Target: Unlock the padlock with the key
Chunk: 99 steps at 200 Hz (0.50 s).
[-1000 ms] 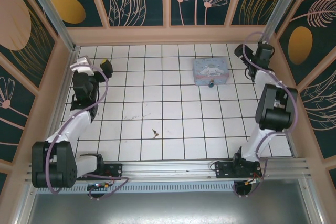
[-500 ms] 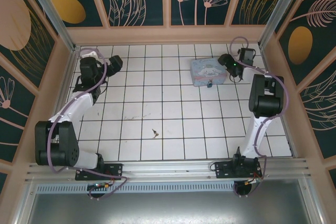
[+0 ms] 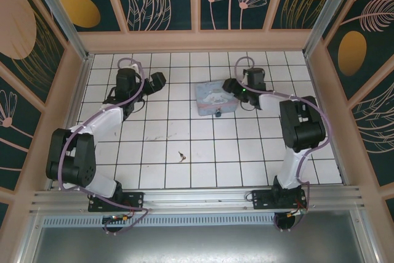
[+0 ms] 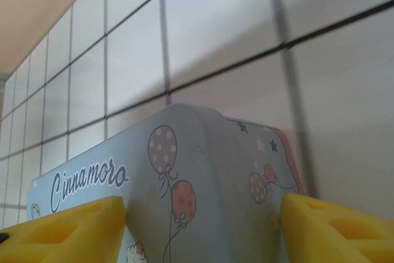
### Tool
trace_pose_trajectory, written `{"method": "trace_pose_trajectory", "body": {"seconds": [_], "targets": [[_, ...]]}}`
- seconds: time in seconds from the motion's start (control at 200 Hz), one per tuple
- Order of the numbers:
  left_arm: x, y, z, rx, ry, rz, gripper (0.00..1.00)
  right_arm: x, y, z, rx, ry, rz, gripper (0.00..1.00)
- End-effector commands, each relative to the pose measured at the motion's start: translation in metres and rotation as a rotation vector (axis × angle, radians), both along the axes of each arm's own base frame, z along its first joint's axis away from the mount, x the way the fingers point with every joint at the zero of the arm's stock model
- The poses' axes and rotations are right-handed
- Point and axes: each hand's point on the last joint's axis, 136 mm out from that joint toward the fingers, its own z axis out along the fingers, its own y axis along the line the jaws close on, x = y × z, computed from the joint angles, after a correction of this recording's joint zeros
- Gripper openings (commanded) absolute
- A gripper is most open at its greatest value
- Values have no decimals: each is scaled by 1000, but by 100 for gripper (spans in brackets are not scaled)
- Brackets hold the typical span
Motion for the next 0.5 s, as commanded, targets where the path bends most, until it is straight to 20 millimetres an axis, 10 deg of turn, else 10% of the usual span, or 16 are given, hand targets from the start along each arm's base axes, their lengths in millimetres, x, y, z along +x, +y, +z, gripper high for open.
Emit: {"method": "trace_pose_trajectory", "body": {"seconds": [0.0, 0.49], "targets": [[-8, -18, -14, -37, 26, -35, 99, -9, 29, 19, 30, -37, 6, 67], [-49, -74, -61, -104, 113, -124, 99, -62, 71, 32, 0, -47, 2, 77]]}}
